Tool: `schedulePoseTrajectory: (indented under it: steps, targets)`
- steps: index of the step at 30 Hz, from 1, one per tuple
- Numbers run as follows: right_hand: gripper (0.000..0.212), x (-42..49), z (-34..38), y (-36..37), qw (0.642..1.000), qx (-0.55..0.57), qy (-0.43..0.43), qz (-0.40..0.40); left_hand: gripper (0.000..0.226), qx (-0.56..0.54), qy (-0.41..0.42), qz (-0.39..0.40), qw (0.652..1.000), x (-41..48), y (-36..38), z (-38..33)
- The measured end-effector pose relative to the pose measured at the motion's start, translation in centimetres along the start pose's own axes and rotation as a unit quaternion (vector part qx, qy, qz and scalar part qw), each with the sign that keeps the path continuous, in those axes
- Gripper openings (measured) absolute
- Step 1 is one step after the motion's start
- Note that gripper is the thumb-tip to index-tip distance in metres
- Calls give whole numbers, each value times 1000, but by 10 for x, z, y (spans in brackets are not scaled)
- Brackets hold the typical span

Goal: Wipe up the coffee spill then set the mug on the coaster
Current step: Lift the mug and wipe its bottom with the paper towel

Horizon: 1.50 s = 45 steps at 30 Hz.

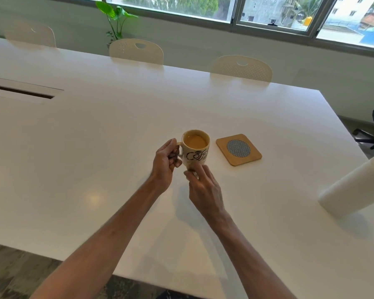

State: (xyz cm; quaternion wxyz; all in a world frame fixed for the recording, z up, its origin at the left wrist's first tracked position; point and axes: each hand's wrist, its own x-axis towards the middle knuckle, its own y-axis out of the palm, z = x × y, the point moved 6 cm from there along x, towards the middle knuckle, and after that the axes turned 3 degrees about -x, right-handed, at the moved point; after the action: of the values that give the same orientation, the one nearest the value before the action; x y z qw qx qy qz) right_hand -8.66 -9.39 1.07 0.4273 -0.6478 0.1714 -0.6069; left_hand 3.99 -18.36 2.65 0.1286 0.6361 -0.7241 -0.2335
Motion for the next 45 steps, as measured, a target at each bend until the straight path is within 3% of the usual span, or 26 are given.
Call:
schedulePoseTrajectory:
  steps: [3,6,9,11,14,16,20,45]
  targets:
    - [21,-9,-9,4,999,19,42,24,37,-3,4,-2,1000,2,-4,-2]
    - [21,-12,-31,-6,983,100,150,-19,37,-4,2,-3,1000,4,-8,-2]
    - [36,-12,-58,-16,926,247,279,-56,37,-8,-3,-8,1000,6,-11,0]
    - [52,-8,-70,-16,878,342,333,-31,36,-10,-5,-9,1000,8,-13,2]
    - [74,4,-74,-14,817,457,349,36,36,-11,-6,-5,1000,10,-13,6]
    - [80,13,-72,-16,797,502,330,64,38,-11,-9,-3,1000,11,-13,10]
    - [75,24,-68,-17,793,526,289,109,40,-15,-17,-3,1000,15,-13,16]
    - [69,18,-86,15,775,502,357,139,37,26,-54,-24,998,42,-29,49]
